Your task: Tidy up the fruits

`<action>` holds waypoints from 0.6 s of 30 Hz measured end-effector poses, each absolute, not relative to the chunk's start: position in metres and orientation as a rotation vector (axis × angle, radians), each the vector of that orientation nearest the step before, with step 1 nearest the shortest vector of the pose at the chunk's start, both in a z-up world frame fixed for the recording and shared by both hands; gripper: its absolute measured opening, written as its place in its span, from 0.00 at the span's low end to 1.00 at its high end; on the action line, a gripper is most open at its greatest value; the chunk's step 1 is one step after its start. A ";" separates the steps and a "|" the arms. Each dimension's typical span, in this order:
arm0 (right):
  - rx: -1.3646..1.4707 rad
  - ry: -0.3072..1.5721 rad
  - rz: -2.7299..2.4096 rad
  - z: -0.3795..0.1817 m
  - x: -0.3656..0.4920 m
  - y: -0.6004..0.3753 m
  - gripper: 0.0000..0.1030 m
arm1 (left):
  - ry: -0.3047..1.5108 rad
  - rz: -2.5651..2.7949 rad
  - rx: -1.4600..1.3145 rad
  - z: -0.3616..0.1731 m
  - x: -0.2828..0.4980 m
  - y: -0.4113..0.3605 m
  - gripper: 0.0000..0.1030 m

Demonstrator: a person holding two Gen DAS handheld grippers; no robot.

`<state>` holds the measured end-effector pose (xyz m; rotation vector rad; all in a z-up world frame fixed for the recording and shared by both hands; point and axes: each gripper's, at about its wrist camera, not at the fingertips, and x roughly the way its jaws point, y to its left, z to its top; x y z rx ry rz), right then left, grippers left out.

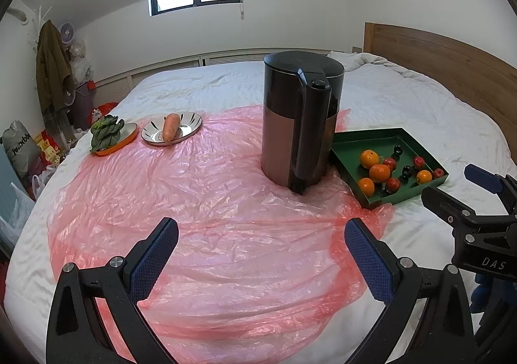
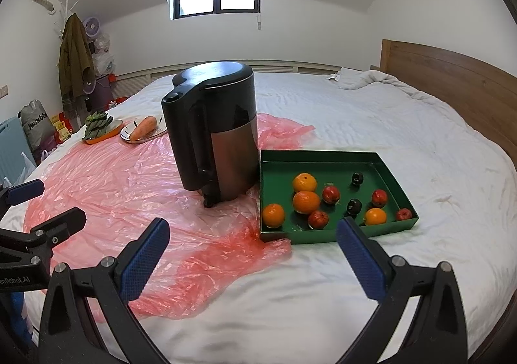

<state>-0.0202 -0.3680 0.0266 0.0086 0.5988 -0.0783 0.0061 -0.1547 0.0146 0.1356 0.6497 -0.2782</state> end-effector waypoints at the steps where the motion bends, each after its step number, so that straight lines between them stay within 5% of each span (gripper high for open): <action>1: 0.008 0.599 -0.077 0.027 -0.020 -0.368 1.00 | 0.650 -0.278 0.136 0.015 0.007 -0.154 0.98; 18: 0.000 0.614 -0.076 0.020 -0.017 -0.360 1.00 | 0.640 -0.285 0.150 0.013 0.008 -0.153 0.98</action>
